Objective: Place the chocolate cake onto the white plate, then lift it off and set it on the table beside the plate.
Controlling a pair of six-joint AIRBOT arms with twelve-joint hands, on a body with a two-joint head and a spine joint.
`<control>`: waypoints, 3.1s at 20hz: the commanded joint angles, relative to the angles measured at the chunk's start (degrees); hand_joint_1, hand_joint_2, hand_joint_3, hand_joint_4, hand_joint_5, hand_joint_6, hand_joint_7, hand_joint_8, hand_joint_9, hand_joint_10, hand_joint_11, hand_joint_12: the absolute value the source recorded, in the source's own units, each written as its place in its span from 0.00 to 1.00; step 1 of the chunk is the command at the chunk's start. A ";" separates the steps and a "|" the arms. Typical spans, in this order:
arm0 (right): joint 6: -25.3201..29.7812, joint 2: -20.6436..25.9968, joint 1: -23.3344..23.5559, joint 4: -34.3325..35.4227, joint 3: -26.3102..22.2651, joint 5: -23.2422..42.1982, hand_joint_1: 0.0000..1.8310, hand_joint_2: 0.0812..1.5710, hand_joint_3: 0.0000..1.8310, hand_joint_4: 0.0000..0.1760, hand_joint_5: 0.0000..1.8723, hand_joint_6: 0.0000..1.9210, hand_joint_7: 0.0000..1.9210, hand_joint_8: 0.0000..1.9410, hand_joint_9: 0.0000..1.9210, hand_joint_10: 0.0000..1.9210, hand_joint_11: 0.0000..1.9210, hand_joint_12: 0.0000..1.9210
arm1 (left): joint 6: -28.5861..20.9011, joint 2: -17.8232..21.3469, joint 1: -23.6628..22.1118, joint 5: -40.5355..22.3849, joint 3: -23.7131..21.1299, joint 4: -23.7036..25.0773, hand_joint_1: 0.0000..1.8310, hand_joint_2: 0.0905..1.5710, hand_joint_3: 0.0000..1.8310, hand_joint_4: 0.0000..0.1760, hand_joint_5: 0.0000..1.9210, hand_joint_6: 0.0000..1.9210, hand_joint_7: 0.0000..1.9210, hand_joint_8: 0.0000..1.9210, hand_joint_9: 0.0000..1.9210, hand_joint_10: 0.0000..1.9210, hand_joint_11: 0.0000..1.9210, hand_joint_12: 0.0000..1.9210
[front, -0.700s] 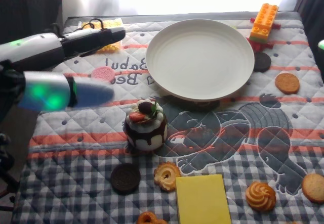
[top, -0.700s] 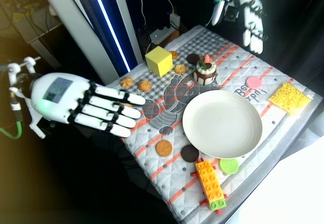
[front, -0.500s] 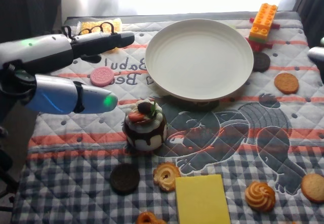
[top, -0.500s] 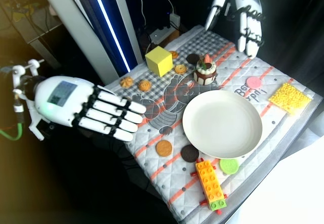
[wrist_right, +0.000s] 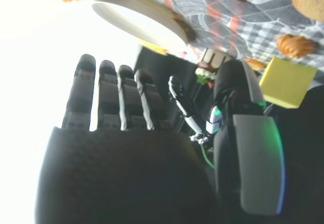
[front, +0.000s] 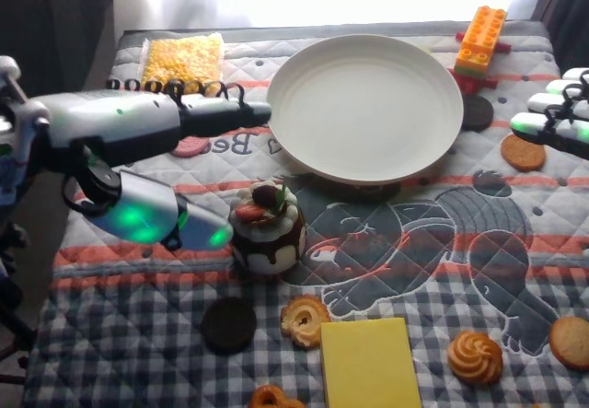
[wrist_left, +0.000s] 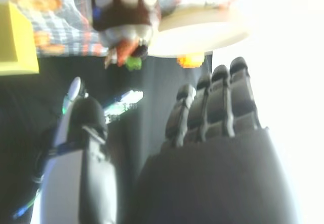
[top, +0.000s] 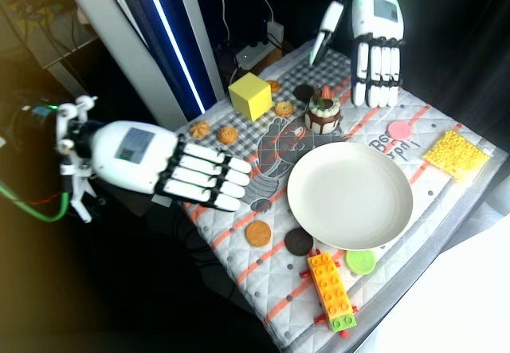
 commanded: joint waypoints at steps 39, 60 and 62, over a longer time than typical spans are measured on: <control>1.12 -2.10 0.40 0.73 1.78 3.70 0.27 0.80 0.00 0.07 0.00 0.00 0.00 0.00 0.00 0.00 0.00 0.00 | -0.44 -23.34 -8.45 2.10 23.21 -11.38 0.61 0.68 0.00 0.00 0.12 0.79 0.12 0.86 0.17 0.96 0.22 1.00; 1.71 -2.98 0.40 0.34 2.47 3.43 0.26 0.80 0.00 0.13 0.00 0.00 0.00 0.00 0.00 0.00 0.00 0.00 | -0.34 -31.60 -8.09 3.62 30.81 -16.22 0.49 0.60 0.00 0.57 0.02 0.01 0.00 0.00 0.00 0.00 0.00 0.33; 1.95 -2.98 0.43 0.34 2.42 3.45 0.27 0.80 0.00 0.14 0.00 0.00 0.00 0.00 0.00 0.00 0.00 0.00 | -0.38 -29.35 -8.09 2.11 29.01 -16.49 0.45 0.57 0.00 0.68 0.00 0.00 0.00 0.00 0.00 0.00 0.00 0.24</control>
